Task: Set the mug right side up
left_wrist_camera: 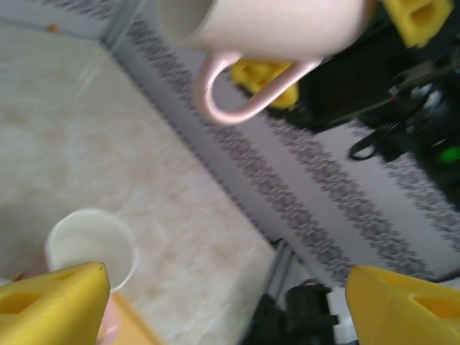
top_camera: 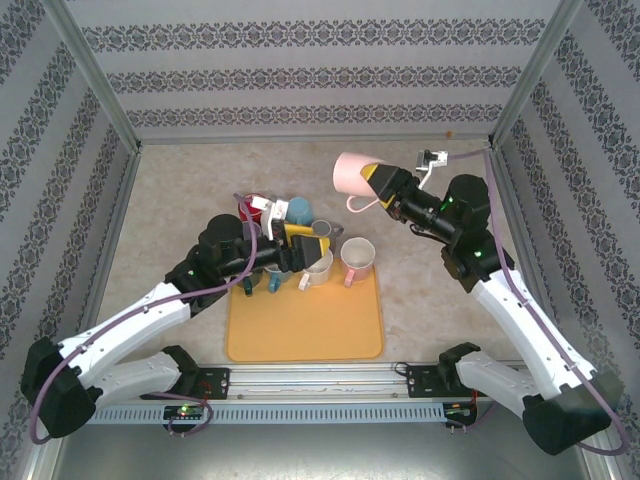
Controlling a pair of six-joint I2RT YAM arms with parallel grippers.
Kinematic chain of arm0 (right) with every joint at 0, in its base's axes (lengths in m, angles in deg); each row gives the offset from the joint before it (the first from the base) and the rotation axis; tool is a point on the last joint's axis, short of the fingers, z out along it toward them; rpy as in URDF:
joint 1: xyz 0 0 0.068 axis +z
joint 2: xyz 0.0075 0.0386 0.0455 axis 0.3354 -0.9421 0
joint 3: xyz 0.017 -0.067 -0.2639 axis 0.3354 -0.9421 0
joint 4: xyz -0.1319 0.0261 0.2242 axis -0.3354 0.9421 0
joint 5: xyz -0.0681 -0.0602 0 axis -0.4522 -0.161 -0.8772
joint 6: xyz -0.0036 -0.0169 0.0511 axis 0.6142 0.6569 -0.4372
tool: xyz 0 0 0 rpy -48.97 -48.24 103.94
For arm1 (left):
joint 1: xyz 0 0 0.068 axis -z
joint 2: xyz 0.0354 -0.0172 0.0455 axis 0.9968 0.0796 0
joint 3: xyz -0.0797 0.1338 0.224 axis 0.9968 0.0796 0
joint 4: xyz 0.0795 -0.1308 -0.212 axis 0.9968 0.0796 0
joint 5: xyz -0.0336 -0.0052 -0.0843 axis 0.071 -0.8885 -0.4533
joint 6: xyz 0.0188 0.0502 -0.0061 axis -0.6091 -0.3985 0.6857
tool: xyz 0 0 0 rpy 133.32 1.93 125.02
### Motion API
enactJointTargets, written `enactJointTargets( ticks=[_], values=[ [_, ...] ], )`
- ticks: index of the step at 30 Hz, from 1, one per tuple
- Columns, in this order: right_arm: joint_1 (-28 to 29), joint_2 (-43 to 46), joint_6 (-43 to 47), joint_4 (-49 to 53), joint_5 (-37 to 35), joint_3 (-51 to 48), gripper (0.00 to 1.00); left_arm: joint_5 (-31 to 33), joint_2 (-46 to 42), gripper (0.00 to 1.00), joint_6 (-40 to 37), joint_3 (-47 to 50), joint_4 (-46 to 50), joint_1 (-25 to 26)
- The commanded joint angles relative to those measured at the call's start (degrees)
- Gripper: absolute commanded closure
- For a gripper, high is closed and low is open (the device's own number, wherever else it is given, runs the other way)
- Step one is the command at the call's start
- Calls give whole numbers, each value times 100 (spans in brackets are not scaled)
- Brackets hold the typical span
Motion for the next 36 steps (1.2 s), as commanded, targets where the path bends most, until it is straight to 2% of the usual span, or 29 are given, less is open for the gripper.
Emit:
enactJointTargets(
  ticks=[1, 3, 6, 13, 19, 24, 27, 31, 34, 36],
  values=[
    [196, 246, -618, -1135, -67, -77, 51, -791, 283, 14, 521, 232, -2272, -110],
    [275, 301, -732, -1213, -58, -85, 51, -828, 491, 14, 651, 326, -2937, -139],
    [369, 353, -841, -1265, -28, -38, 51, -900, 754, 15, 760, 311, -3437, -227],
    [609, 333, -933, -1284, 132, 57, 50, -1013, 1368, 24, 1278, 558, -5745, -326],
    [820, 316, -968, -1394, 190, 7, 50, -1279, 1846, 26, 1630, 371, -6195, -348],
    [954, 298, -956, -1487, 300, 12, 50, -1428, 2162, 32, 2004, 243, -6594, -390],
    [983, 321, -982, -1492, 302, -54, 50, -1500, 2168, 39, 1963, 201, -6588, -391],
    [1001, 358, -1055, -1536, 354, -168, 50, -1438, 2041, 42, 1778, 255, -6589, -391],
    [995, 388, -1101, -1542, 425, -215, 50, -1414, 1988, 49, 1701, 273, -6589, -391],
    [1008, 416, -1123, -1540, 426, -268, 51, -1454, 2027, 57, 1758, 195, -6588, -387]
  ],
)
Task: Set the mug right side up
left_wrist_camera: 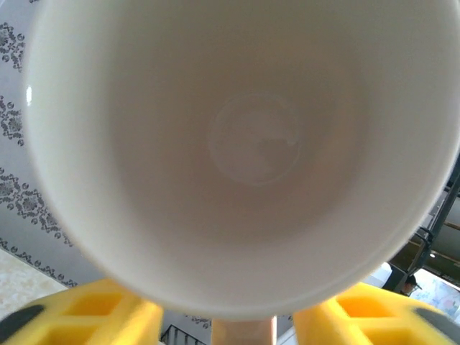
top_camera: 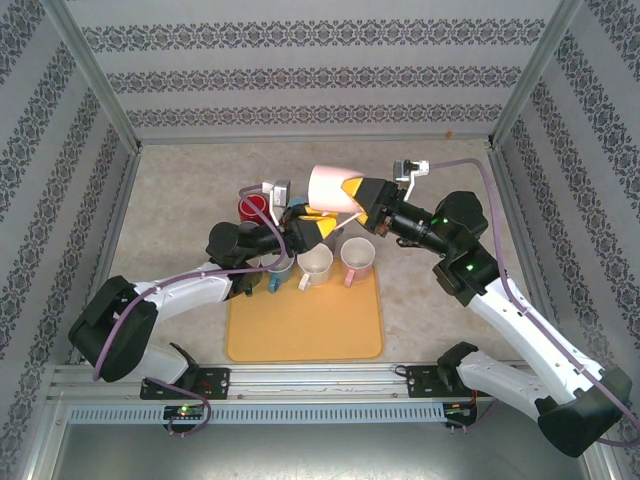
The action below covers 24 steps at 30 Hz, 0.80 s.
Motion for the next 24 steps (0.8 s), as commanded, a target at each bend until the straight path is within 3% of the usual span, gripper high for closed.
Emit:
enactJointTargets(
  ticks=[1, 6, 8, 10, 14, 15, 20, 24],
  values=[
    [69, 226, -105, -624, 134, -47, 51, -180, -102, 62, -29, -231, -480, -53],
    [79, 237, -140, -642, 138, -153, 51, -310, -104, 85, 37, -335, -485, -56],
    [79, 267, -103, -622, 142, -176, 49, -331, -178, 87, 50, -331, -479, -54],
    [79, 320, 42, -465, 103, -169, 40, -331, -258, 88, 94, -311, -471, -57],
    [15, 542, 536, 46, -136, -140, 12, -294, -567, 87, 2, -183, -73, -54],
    [-23, 629, 675, 214, -228, -140, 3, -271, -716, 87, -120, -129, 195, -56],
    [-331, 1089, 1375, 1133, -658, -146, 2, 45, -1745, 89, -981, 48, 2332, -33],
    [-616, 1394, 2261, 2245, -1045, 34, 2, 824, -2831, 90, -1934, -109, 5085, 56]
  ],
)
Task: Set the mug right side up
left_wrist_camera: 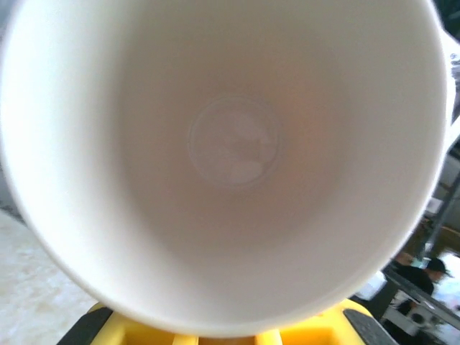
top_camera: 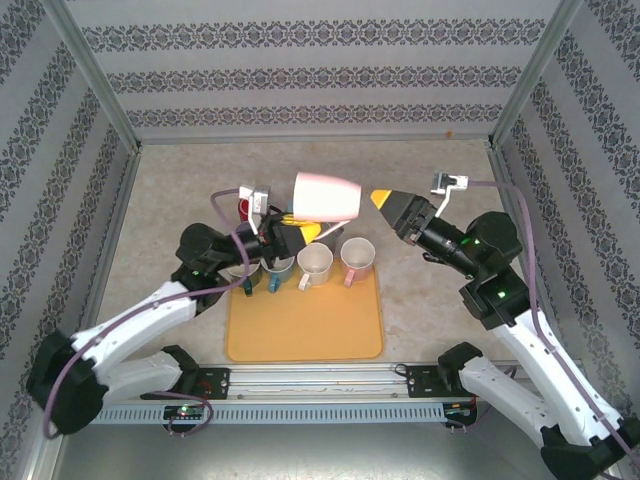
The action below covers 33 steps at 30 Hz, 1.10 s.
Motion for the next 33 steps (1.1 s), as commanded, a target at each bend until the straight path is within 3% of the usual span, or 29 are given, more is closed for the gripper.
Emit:
enactJointTargets(
  ticks=[1, 4, 10, 16, 26, 33],
  values=[
    [-185, 177, 1107, 1238, -581, 269, 2, 1053, -878, 91, -1238, -291, 2827, 105],
    [-296, 214, 1673, 1739, -704, 428, 2, 1823, -1475, 92, -1639, -574, 4768, 201],
    [-448, 138, 2190, 2004, -731, 528, 2, 2839, -2225, 93, -1674, -962, 7656, 611],
    [-473, -182, 2319, 1971, -590, 592, 2, 4300, -2402, 93, -1448, -1122, 9601, 1428],
    [-475, -698, 2336, 1808, -385, 496, 2, 5991, -1453, 96, -564, -1073, 10718, 2906],
    [-467, -777, 2424, 1748, -346, 371, 2, 6160, -1360, 96, -28, -527, 10682, 3002]
  ],
)
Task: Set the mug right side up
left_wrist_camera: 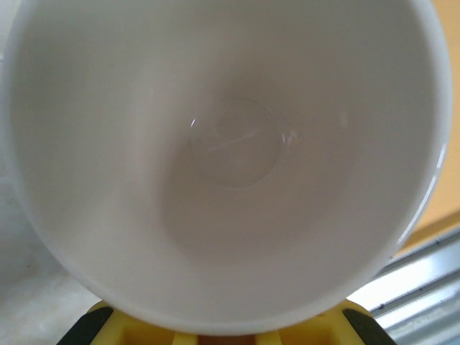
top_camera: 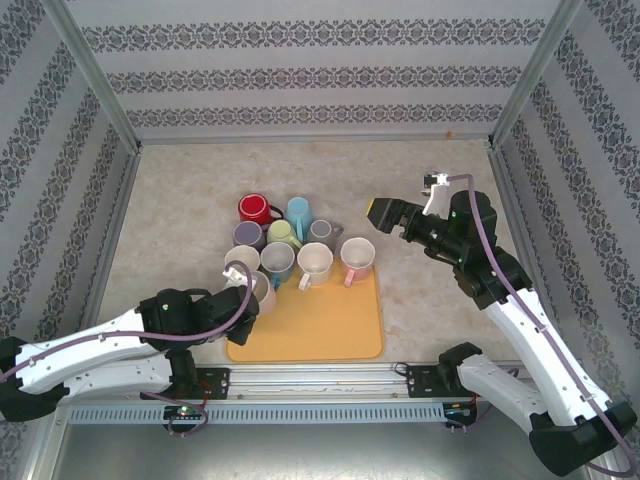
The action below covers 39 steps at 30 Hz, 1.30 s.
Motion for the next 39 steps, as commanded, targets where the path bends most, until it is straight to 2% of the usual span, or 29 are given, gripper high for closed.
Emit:
enactJointTargets(
  ticks=[1, 8, 21, 29, 37, 39],
  values=[
    [-40, -16, 158, -209, 129, -84, 2, 417, -116, 96, 460, 287, -30, 77],
    [-27, -170, 202, -266, 208, -165, 2, 334, -34, 95, 635, 783, -513, 73],
    [-2, -254, 253, -330, 256, -308, 2, 658, 561, 90, 569, 1076, -1353, 69],
    [-5, -260, 316, -307, 256, -335, 2, 754, 451, 88, 631, 1261, -1332, -255],
    [-5, -360, 403, -288, 265, -304, 2, 614, 506, 70, 635, 1273, -1269, -370],
    [-5, -402, 420, -285, 256, -295, 2, 581, 551, 69, 645, 1251, -1233, -371]
  ],
)
